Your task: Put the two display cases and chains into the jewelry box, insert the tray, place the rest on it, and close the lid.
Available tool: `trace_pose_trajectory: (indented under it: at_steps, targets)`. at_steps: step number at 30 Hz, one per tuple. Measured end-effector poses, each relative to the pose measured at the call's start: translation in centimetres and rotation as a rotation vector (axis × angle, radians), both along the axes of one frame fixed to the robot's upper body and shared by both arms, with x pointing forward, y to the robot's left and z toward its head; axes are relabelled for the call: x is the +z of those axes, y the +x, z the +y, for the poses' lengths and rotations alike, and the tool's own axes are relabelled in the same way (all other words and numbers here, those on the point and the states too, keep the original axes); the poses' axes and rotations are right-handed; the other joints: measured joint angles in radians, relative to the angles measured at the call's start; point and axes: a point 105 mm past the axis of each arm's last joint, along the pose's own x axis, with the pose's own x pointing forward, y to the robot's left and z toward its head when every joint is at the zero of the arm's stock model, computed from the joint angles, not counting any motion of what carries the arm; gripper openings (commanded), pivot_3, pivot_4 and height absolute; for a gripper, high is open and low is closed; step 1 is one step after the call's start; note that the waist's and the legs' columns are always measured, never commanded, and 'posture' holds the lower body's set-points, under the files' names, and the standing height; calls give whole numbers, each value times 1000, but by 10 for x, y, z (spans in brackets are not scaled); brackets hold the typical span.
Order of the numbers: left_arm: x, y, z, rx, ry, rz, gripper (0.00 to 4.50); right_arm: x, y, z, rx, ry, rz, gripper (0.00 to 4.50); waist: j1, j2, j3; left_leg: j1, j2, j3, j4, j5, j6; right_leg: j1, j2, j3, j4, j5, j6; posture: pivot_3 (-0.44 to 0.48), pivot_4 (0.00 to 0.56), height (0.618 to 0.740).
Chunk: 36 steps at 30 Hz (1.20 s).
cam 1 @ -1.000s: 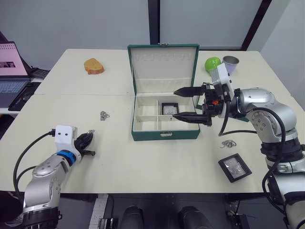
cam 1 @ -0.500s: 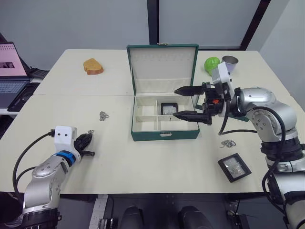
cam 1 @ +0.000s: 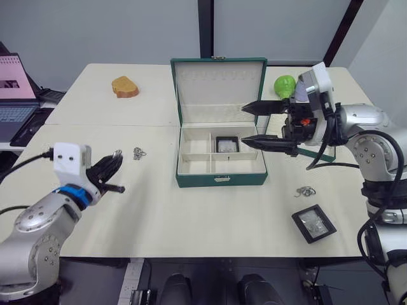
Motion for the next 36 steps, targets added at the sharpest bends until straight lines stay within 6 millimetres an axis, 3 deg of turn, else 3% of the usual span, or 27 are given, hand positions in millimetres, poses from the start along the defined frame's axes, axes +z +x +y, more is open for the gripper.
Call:
trace_pose_trajectory:
  at_steps: [2,7,11,16,23,36]
  targets:
    - [11,2,-23,-44,-17,-28,217,-1,2,-3,-10,-4,3,4500,0,0,0,0,0,0,0,0,0,0,0,0,0,0,0,0,150,740]
    - [16,17,-75,-108,-103,-29,217,-1,8,-10,-50,-16,2,4500,2,-1,1,-1,-1,-1,1,0,0,2,0,0,0,0,0,0,150,740]
    - [20,25,-101,-114,-113,-28,217,0,10,-13,-60,-16,-4,4500,0,-1,1,-1,-1,-1,1,0,0,1,0,0,-1,0,0,0,150,740]
    - [4,47,-138,-91,-157,44,217,0,12,-17,-82,-26,-2,4500,2,-1,1,-1,-2,-1,2,0,0,3,0,0,-1,0,0,0,150,740]
    - [-10,74,-142,32,-117,80,217,-3,21,-32,-177,-68,-26,4500,3,-1,1,-1,-2,-1,1,0,0,3,0,0,-2,0,0,0,150,740]
    - [-16,94,-138,86,-84,81,217,-5,25,-39,-223,-63,-25,4500,3,-2,1,-1,-2,0,0,0,0,3,0,0,-4,0,0,0,150,740]
